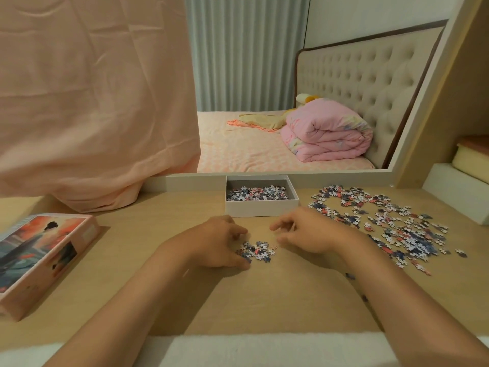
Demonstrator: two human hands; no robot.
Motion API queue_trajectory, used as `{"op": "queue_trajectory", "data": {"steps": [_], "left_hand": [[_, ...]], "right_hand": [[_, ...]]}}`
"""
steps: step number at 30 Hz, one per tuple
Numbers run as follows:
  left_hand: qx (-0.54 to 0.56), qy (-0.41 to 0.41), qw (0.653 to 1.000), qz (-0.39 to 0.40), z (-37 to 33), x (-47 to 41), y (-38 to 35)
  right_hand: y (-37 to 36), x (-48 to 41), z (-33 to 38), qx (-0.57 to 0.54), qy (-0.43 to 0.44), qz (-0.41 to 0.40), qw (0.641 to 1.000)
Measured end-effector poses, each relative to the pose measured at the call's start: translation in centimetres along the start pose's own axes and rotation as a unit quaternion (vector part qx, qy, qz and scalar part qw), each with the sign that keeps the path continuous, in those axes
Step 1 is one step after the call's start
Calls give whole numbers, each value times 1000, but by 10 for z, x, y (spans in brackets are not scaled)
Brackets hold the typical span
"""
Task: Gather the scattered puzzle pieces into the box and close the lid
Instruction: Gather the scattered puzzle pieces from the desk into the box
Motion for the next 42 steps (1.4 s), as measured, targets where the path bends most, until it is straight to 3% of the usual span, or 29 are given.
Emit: {"op": "queue_trajectory", "data": {"steps": [3,7,15,22,28,33,37,39,42], "left_hand": [[-11,4,1000,19,4,0,3],[12,-30,999,3,-1,-3,-2],[17,-33,999,20,-8,-1,-4],[40,-19,998,-33,-12,-3,-4],[140,45,986,-76,-10,-4,-11],[287,97,949,-88,-3,-7,-17],[428,130,887,-117,-1,-14,-9],[474,120,864,-117,-1,-22,4],[473,100,865,-136,-2,-42,30]], "right_hand": [[-8,0,7,31,6,57,998],[-19,-4,17,30,24,18,999],[-26,0,31,70,8,37,997],[-33,-7,37,16,-26,-20,999],[-37,-15,36,-121,-82,-21,989],[-39,-20,34,-198,-88,-62,974],[-33,-22,34,-355,-91,-92,926],[-18,-29,36,-351,-80,-97,928],[11,-47,39,-336,-51,-129,932]]}}
Point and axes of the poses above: each hand's wrist, its own x-axis away from the middle knuckle, its own y-axis out of the back of the hand, z = x × y, the point moved 1 cm from there along -x, towards the middle knuckle, and after that the axes turned 2 degrees about y, right-handed, at the moved point
